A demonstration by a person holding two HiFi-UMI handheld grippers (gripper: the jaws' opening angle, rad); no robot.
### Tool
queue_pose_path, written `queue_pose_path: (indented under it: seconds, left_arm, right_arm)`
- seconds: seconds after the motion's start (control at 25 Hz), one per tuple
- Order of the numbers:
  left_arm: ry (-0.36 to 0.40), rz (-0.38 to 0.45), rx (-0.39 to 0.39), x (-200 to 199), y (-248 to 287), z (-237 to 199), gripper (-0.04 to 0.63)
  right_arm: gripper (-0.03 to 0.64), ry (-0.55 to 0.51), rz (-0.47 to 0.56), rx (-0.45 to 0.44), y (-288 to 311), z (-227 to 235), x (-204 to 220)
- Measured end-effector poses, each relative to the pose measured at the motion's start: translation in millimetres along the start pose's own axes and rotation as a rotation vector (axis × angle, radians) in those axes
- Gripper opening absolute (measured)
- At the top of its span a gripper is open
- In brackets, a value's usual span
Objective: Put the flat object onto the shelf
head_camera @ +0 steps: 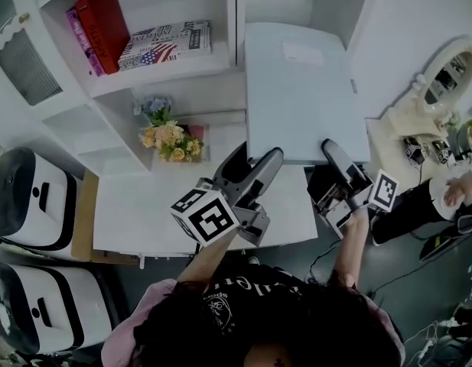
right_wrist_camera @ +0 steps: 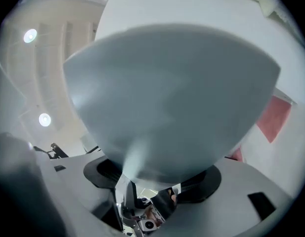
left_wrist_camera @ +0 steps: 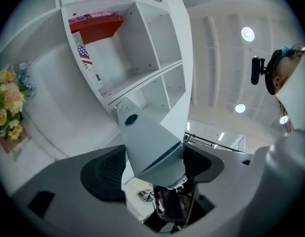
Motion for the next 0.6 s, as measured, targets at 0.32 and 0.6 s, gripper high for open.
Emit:
queue_pose_path:
  seconds: [0.32,0.6]
  left_arm:
    - [-0.001,0.059,-0.013,-11,33,-8,0.373]
    - [-0.005,0.128,-0.056,-22,68,-19,0.373]
  right_arm:
    - [0.305,-0.002,0.046,0.025,21,7,-36]
    - [0.311,-0.015,0.103,-0.006,44,21,-70]
Point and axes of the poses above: the fingertips, and each gripper's own axes: y forward along the fingers, z to its right, x out of its underside, the point moved 4 cm from there along -y, backward along the fingers, and after that the axes turned 3 degrees about z, right-handed, at the moved point
